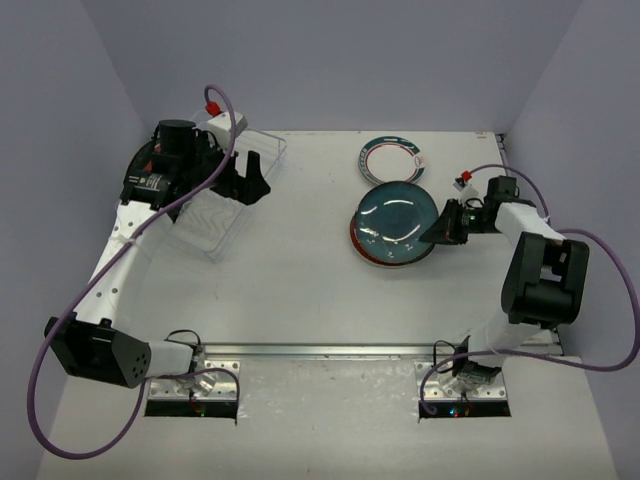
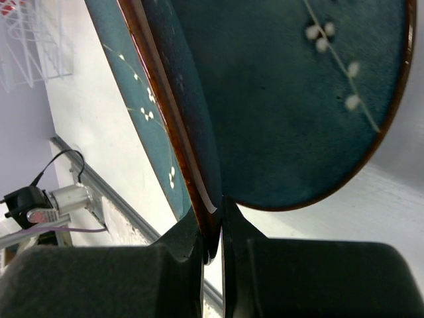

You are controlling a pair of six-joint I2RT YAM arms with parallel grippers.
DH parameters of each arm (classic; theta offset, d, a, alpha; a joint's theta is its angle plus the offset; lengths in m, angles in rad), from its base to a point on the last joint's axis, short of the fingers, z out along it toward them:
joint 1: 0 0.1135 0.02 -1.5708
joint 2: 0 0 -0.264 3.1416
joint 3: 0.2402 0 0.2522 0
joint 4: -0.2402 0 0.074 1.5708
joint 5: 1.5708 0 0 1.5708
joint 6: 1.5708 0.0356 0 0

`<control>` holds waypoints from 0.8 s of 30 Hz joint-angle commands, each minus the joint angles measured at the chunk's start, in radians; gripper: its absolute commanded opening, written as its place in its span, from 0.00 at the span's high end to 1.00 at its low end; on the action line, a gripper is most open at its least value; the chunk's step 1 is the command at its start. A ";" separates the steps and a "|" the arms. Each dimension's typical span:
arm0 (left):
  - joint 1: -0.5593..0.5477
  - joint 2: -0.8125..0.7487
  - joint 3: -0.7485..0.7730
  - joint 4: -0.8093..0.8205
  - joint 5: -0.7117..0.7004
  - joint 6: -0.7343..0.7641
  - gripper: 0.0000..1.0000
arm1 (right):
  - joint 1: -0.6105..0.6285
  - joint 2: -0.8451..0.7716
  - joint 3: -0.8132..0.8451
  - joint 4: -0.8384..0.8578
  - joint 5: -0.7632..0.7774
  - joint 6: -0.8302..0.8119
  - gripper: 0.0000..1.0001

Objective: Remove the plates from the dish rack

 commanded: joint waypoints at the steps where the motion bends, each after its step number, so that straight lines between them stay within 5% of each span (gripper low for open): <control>1: -0.005 -0.027 0.009 0.035 -0.030 0.008 0.00 | -0.007 0.049 0.033 0.054 -0.128 -0.076 1.00; 15: -0.005 -0.021 0.012 0.031 -0.038 0.019 0.00 | -0.032 0.375 0.168 -0.062 -0.196 -0.087 1.00; 24: -0.005 -0.017 0.015 0.029 -0.061 0.024 0.00 | -0.032 0.432 0.210 -0.078 -0.185 -0.058 0.95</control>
